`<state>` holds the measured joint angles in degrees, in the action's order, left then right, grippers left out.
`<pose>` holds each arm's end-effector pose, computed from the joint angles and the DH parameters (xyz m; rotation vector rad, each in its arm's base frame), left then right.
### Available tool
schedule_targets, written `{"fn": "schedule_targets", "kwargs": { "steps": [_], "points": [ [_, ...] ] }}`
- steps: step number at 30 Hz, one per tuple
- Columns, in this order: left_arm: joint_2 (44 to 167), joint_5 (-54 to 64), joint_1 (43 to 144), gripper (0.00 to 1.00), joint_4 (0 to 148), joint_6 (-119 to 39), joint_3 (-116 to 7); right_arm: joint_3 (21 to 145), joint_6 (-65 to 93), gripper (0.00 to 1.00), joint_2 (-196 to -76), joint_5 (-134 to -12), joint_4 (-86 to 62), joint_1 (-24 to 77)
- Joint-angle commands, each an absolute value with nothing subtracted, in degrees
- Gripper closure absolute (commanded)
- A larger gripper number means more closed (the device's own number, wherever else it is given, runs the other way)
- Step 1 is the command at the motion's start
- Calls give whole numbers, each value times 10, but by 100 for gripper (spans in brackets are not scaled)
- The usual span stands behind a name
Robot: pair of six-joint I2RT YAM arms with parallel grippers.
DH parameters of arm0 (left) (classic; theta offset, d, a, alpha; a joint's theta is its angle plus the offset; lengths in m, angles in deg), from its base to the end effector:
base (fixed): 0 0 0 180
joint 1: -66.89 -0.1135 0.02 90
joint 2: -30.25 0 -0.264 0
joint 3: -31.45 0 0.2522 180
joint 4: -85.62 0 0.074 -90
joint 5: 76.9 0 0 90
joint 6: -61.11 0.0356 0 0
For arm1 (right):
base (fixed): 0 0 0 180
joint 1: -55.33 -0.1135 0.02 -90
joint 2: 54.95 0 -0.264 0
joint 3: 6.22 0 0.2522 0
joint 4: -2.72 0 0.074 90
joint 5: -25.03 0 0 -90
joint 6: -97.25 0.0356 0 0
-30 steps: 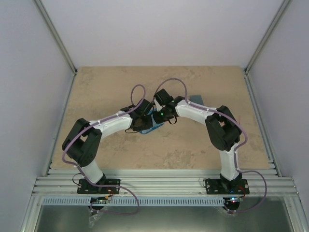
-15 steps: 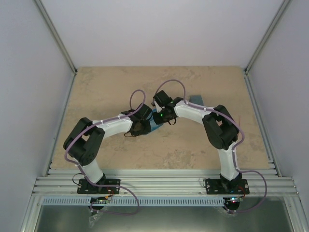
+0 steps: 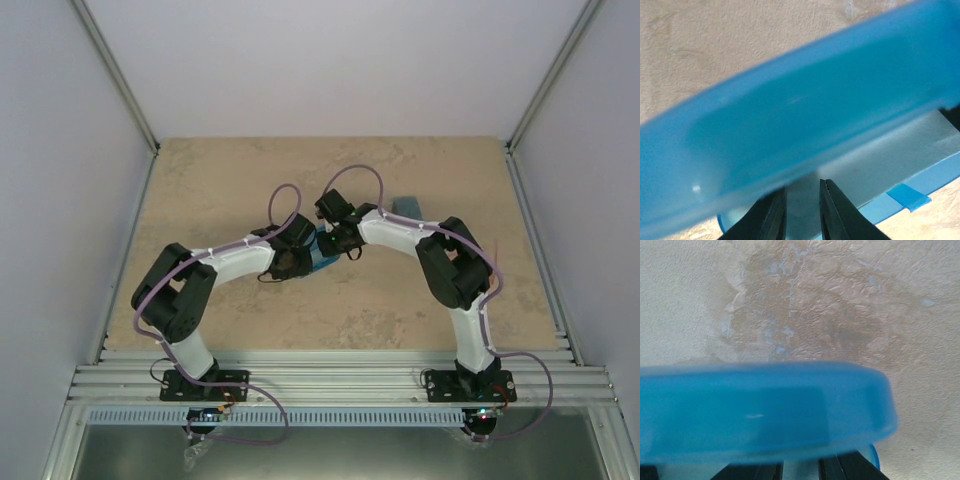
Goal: Organize the sunglasses
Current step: Place the glasses cleaning cloth in the sunglasses case, then pick up the sunglasses from the center of the board.
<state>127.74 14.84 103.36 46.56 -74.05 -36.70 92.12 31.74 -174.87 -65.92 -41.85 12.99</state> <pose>0.2536 -0.1861 0.1498 -0.2217 2.8106 -0.3191 0.3178 0.2904 0.1493 -0.4366 2.7485 0.3429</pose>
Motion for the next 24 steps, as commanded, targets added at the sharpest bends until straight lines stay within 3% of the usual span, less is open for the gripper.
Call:
{"fn": "schedule_targets", "kwargs": {
  "steps": [1, 11, 19, 24],
  "points": [
    [1261, 166, 1031, 78, 406, -746, -383, 923, 326, 80, -1721, -626, -424, 136],
    [1177, 176, 1031, 64, 419, -736, -409, 875, 349, 71, -1576, -688, -393, 159],
    [1060, 253, 1031, 51, 484, -697, -370, 748, 389, 66, -1397, -586, -423, 250],
    [984, 270, 1031, 34, 551, -620, -333, 691, 396, 57, -1315, -508, -459, 315]
  ]
}}
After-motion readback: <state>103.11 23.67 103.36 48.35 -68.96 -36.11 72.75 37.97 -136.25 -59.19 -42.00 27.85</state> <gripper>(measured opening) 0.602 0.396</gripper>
